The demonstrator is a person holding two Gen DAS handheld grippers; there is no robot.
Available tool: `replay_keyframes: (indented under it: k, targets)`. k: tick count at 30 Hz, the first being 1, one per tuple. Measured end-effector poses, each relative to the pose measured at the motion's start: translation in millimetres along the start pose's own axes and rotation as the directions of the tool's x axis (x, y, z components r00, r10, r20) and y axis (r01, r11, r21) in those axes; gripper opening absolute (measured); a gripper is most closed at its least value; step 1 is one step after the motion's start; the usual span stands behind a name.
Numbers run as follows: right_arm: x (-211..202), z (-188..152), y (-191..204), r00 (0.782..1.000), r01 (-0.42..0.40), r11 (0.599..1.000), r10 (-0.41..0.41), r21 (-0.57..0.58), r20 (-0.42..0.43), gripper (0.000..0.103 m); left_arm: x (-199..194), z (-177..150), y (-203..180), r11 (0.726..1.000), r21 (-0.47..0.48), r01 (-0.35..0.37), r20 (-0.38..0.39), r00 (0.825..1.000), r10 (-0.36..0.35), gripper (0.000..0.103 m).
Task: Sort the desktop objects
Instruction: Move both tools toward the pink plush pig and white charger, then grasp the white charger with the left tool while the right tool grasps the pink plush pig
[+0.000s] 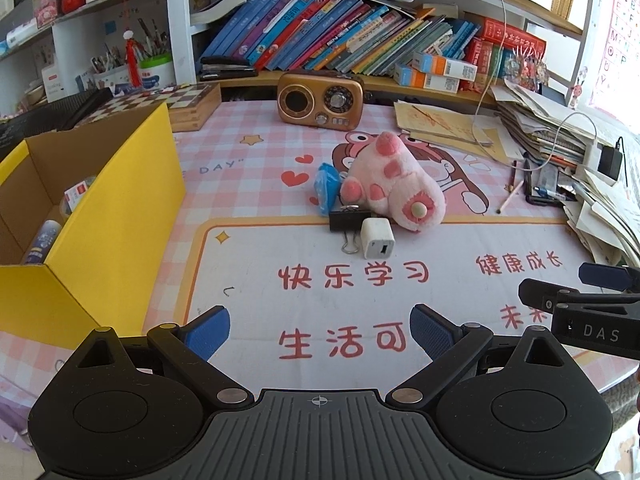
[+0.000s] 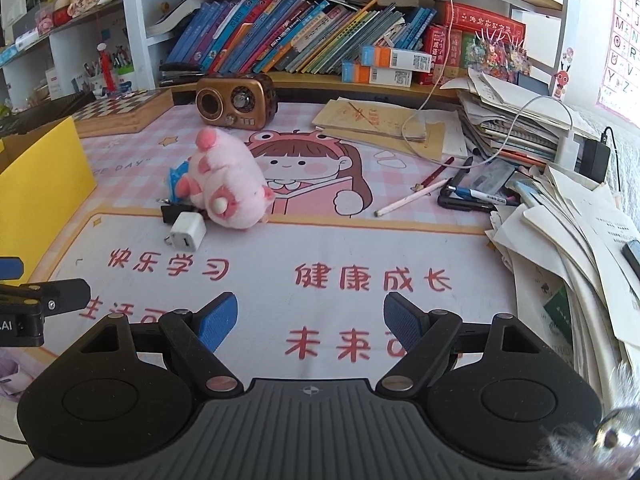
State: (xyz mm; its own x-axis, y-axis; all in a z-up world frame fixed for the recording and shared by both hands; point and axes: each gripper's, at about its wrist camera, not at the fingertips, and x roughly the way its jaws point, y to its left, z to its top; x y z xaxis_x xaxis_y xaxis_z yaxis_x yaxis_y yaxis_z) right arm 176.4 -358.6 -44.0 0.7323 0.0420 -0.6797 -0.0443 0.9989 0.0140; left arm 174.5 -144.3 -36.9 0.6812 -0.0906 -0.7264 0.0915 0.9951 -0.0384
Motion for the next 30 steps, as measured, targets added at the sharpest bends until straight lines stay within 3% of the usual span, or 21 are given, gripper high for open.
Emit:
replay_keyframes:
  k: [16,28,30]
  targets:
    - [19,25,-11,1.0,-0.008,1.0,0.008,0.012,0.024,0.079,25,14,-6,1.0,0.015,0.004,0.006,1.0,-0.004,0.098]
    - [35,42,-17,0.999,-0.007,1.0,0.006,0.025,0.033,0.079,59,29,-20,0.997,0.057,0.044,0.023,0.999,-0.046,0.096]
    - [37,45,-17,0.999,-0.007,1.0,0.007,0.027,0.034,0.079,67,32,-23,0.997,0.062,0.049,0.02,0.999,-0.05,0.09]
